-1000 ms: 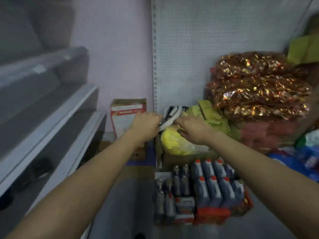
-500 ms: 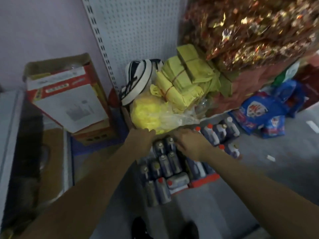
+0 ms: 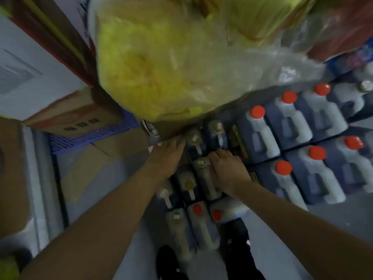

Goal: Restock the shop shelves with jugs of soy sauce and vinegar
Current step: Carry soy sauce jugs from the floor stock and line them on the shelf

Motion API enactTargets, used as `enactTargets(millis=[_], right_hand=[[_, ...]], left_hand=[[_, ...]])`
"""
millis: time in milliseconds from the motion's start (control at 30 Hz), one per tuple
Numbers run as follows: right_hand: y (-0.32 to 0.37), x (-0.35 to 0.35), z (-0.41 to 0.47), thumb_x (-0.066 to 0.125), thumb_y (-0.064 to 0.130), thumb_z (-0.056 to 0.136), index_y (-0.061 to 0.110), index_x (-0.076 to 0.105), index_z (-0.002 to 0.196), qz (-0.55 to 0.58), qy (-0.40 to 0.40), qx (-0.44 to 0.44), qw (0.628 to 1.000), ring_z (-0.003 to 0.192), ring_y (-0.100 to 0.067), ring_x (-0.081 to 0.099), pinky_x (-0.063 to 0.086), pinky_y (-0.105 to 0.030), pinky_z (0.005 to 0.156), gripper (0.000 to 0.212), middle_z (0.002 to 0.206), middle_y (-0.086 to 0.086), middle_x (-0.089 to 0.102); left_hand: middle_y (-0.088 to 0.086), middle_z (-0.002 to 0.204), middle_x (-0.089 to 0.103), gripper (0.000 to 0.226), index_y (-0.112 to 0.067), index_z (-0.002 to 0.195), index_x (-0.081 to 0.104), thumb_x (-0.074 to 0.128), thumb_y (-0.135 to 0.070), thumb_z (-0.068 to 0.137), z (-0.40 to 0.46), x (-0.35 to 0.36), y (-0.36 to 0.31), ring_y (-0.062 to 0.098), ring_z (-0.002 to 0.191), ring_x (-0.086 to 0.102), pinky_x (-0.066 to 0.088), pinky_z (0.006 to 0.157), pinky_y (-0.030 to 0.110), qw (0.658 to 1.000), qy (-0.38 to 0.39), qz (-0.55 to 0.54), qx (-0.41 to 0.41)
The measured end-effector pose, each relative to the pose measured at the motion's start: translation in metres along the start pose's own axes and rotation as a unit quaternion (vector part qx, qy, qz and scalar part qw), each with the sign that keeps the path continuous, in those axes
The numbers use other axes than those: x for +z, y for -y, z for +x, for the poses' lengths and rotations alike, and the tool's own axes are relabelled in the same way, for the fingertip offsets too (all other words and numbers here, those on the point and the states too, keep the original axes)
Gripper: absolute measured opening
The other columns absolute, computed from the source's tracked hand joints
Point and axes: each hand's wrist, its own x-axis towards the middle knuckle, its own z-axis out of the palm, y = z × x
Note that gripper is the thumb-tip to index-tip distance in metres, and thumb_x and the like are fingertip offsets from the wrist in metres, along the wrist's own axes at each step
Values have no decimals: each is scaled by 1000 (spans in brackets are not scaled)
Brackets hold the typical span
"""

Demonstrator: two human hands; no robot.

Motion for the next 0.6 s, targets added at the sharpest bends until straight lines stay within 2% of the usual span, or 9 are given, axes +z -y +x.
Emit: enactTargets(millis=[100, 233, 300, 367, 433, 500, 600], right_hand=[[-6, 33, 48, 48, 32, 106, 15, 52, 132, 23, -38, 3, 999, 117, -33, 55, 45, -42, 88, 32, 129, -10, 54], [-5, 55, 92, 51, 42, 103, 18, 63, 116, -7, -83, 28, 996, 109, -32, 62, 44, -41, 83, 30, 116, -7, 65], [-7, 62, 103, 51, 48, 102, 20, 66, 108, -23, -82, 38, 996, 104, -31, 65, 42, -40, 81, 33, 109, -5, 69], [-6, 68, 104, 51, 48, 101, 21, 66, 104, -30, -90, 45, 994, 101, -31, 64, 43, -42, 83, 30, 104, -4, 69], [-1, 72, 102, 52, 43, 101, 20, 66, 104, -21, -91, 39, 995, 98, -31, 65, 46, -42, 81, 26, 103, -4, 68], [3, 70, 99, 54, 39, 101, 20, 66, 106, -14, -90, 34, 995, 94, -30, 67, 43, -37, 71, 23, 104, -4, 68], [4, 61, 102, 48, 37, 105, 24, 62, 119, -51, -61, 17, 997, 96, -26, 67, 40, -33, 66, 24, 114, -2, 63]], left_hand=[[16, 147, 41, 100, -17, 164, 3, 71, -16, 91, 56, 23, 2, 39, 125, 52, 50, 90, 47, 999, -23, 36, 14], [23, 143, 42, 81, -26, 164, 0, 46, -4, 101, 106, 32, 2, 44, 122, 50, 45, 90, 49, 999, -33, 4, 28], [24, 141, 44, 77, -32, 164, 3, 43, -4, 103, 119, 36, 3, 46, 121, 51, 44, 90, 49, 998, -41, -28, 26], [25, 142, 45, 73, -31, 164, 11, 44, -7, 104, 121, 40, 4, 46, 125, 50, 44, 97, 50, 997, -48, -53, 19], [29, 137, 51, 70, -25, 162, 24, 50, -6, 101, 118, 46, 6, 49, 121, 53, 47, 96, 53, 993, -70, -87, 27], [34, 129, 57, 67, -15, 158, 36, 57, -4, 96, 115, 50, 11, 51, 115, 58, 50, 90, 56, 984, -111, -134, 46], [26, 141, 53, 74, -11, 160, 24, 63, -15, 97, 108, 60, 22, 46, 121, 57, 48, 89, 51, 987, -91, -128, 24]])
